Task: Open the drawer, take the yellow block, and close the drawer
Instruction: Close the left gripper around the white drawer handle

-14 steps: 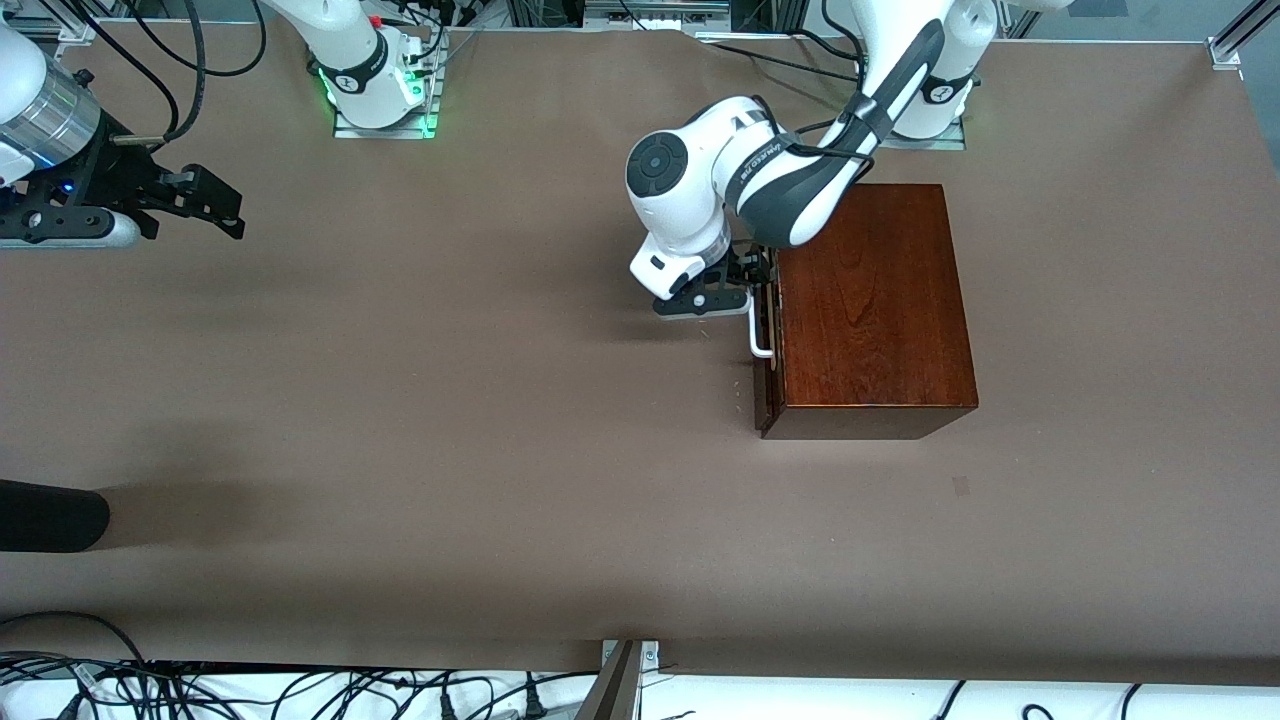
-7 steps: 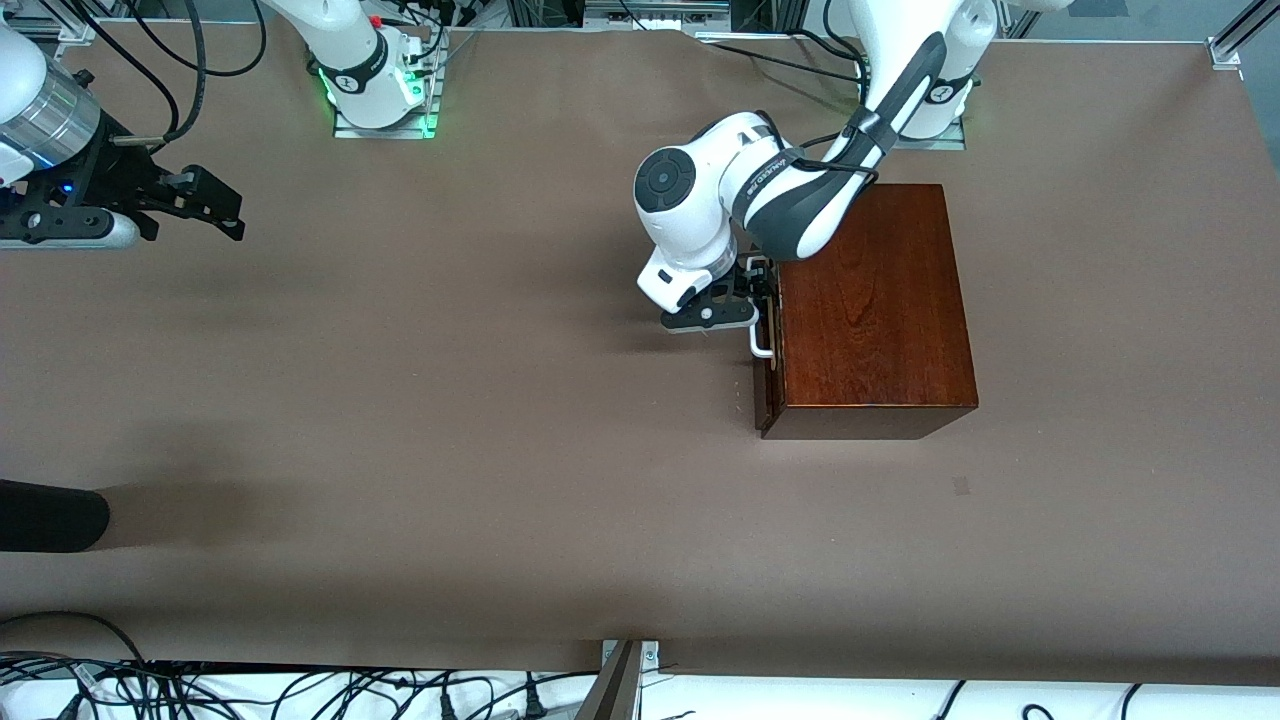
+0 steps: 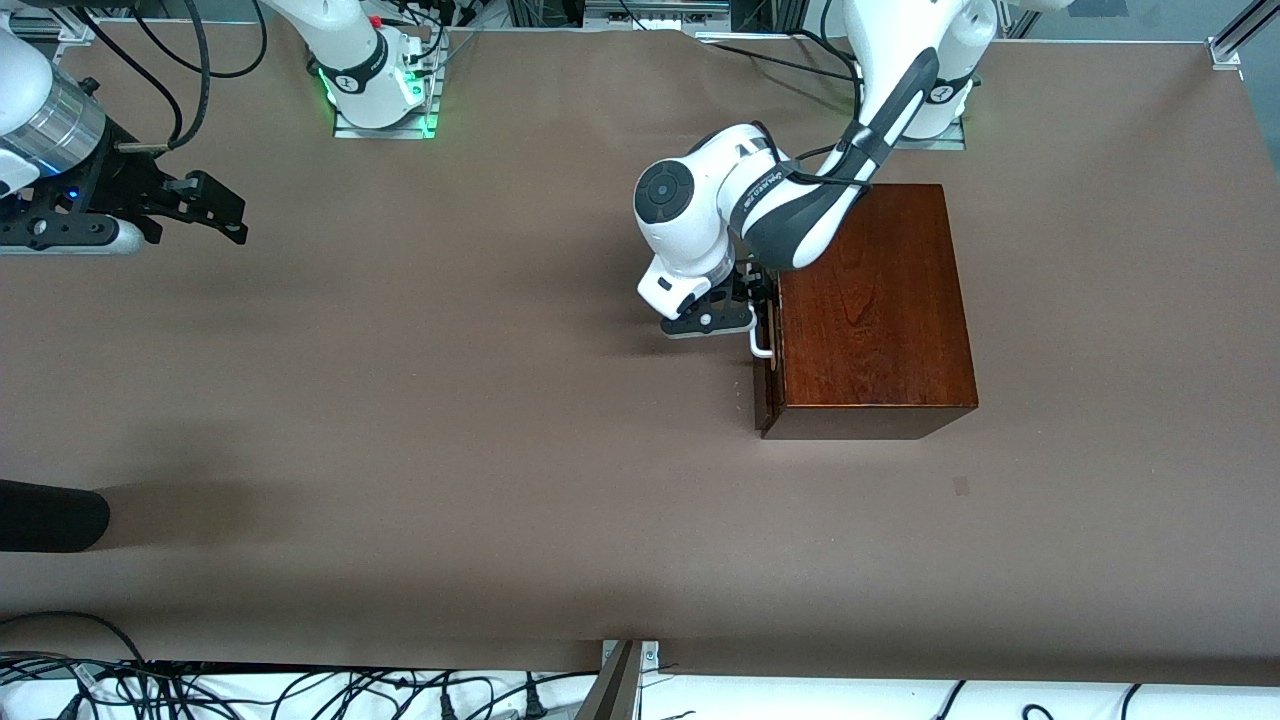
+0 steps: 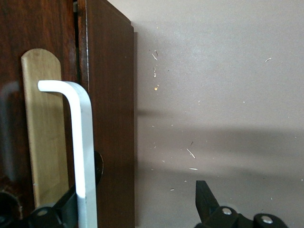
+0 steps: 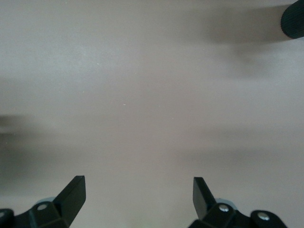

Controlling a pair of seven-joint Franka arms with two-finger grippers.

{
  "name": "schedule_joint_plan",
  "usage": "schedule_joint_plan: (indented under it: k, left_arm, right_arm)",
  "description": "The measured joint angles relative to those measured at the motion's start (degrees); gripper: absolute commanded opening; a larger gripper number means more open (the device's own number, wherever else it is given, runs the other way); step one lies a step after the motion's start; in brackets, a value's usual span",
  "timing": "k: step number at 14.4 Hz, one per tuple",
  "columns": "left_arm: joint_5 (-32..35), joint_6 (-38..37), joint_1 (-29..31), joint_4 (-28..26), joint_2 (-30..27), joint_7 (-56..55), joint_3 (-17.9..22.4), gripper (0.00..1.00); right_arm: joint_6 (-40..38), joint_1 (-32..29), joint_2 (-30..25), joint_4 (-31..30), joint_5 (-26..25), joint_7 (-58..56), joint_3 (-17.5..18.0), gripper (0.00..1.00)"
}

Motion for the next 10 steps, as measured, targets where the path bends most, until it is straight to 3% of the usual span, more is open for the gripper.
schedule_joint_plan:
  k: [10]
  left_arm:
    - [-0.78,3.11,-0.03,-0.02,0.59,-3.49,0.01,1.0]
  right_arm:
    - [0.31,0.01,0.57,-0.02,0.0,0.02,0.0,1.0]
